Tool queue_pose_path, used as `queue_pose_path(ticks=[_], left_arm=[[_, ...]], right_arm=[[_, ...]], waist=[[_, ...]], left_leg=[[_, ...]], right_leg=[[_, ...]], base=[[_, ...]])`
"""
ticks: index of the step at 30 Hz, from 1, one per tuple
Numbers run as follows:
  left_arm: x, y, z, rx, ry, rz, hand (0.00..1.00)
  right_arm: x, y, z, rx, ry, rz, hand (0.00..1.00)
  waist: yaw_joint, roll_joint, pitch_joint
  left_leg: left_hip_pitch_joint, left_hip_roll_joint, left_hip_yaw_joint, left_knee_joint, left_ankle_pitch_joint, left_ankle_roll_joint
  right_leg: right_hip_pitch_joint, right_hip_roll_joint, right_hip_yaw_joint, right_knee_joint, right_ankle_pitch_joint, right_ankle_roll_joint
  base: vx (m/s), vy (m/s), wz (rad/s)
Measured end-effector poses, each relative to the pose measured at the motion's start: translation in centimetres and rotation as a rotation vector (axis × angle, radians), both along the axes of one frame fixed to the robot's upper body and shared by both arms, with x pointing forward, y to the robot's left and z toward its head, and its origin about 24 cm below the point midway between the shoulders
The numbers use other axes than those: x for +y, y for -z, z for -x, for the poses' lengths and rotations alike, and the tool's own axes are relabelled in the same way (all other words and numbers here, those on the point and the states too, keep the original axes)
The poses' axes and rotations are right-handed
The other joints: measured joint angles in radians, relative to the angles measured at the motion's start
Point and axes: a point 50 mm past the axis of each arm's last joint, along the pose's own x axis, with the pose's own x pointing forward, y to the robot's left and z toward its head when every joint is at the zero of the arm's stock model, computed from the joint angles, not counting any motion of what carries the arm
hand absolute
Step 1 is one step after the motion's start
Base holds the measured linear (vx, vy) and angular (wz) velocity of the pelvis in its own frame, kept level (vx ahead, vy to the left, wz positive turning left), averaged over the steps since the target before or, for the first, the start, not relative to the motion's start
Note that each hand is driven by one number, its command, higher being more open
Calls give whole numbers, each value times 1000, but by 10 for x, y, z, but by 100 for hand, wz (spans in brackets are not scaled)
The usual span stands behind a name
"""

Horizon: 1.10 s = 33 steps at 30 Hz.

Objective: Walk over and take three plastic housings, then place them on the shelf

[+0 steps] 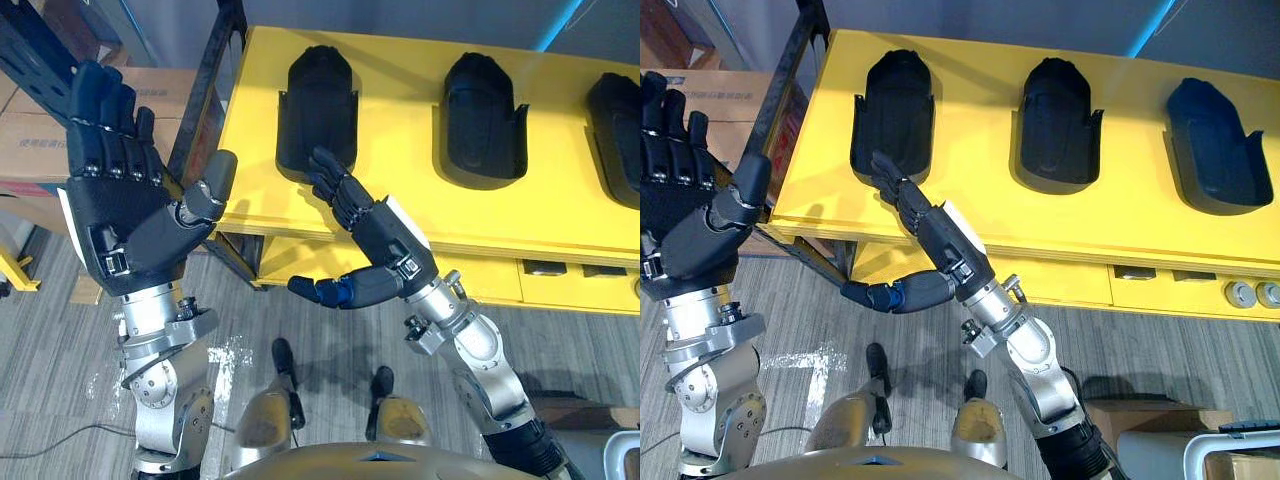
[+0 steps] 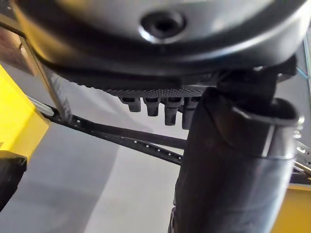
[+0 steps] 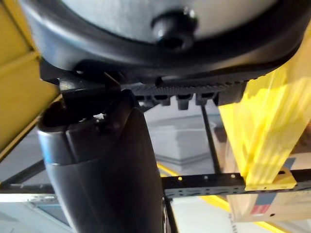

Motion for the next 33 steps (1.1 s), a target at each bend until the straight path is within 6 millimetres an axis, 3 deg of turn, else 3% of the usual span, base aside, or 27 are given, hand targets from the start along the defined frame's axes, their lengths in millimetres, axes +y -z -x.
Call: queue_pose_path(ticks=[5,10,22,33], left_arm=[[2,-2,0,-15,-17,4,100],[0,-3,-1,-22,-28,-10,100],[2,-9,0,-72,-26,-34,100],[0,-9,0,-83,-1,-61,100]], right_arm=[[5,-5,-16,-32,22,20,100],[7,2,-24,-12,61,63,100],[8,-13,-43,-67,153,39,100],[7,-17,-46,-76,169,25,100]], waist=[[1,23,36],[16,42,64],[17,43,112],[18,44,113]], left_leg=[[-14,1,-14,0,7,-4],[-34,2,-34,0,14,-5],[-51,4,-48,0,28,-3],[-58,4,-54,0,30,-4]], right_leg=[[-16,1,-8,17,-5,-6],[-25,3,-29,23,-8,-10],[-49,3,-35,53,-16,-16],[-51,3,-42,53,-17,-17]], base=[[-13,5,6],[-4,2,12],[-5,-1,1],[2,-1,0]])
